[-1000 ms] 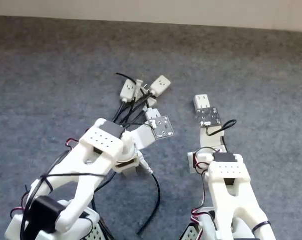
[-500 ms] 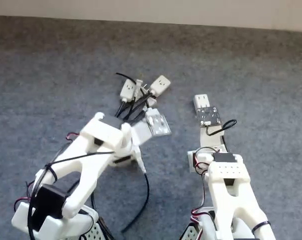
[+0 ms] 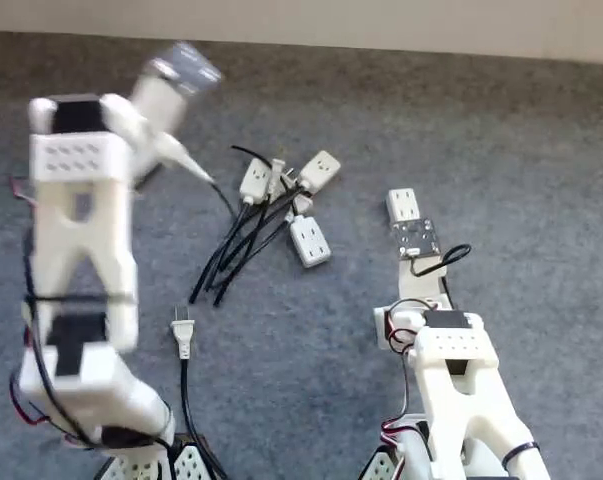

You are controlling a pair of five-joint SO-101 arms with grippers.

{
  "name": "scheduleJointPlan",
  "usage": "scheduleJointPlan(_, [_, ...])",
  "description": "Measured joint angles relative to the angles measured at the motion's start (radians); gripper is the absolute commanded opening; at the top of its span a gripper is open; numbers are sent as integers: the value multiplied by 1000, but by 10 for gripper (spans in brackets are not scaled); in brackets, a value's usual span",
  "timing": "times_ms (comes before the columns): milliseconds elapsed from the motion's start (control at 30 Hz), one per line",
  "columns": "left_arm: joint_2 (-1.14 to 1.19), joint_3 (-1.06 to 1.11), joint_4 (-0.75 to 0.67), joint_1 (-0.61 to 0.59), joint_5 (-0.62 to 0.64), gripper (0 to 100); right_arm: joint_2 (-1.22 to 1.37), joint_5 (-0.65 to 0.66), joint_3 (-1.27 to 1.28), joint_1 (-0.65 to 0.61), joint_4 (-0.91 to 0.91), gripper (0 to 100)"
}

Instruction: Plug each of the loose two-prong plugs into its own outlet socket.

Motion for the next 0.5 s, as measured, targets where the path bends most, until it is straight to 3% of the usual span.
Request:
scheduleJointPlan(300, [615,-741,6,-339,0,5,0,0,0,0,0,324])
scheduleJointPlan(500, [927,-1125,6,-428,9,79,0,0,0,0,0,324])
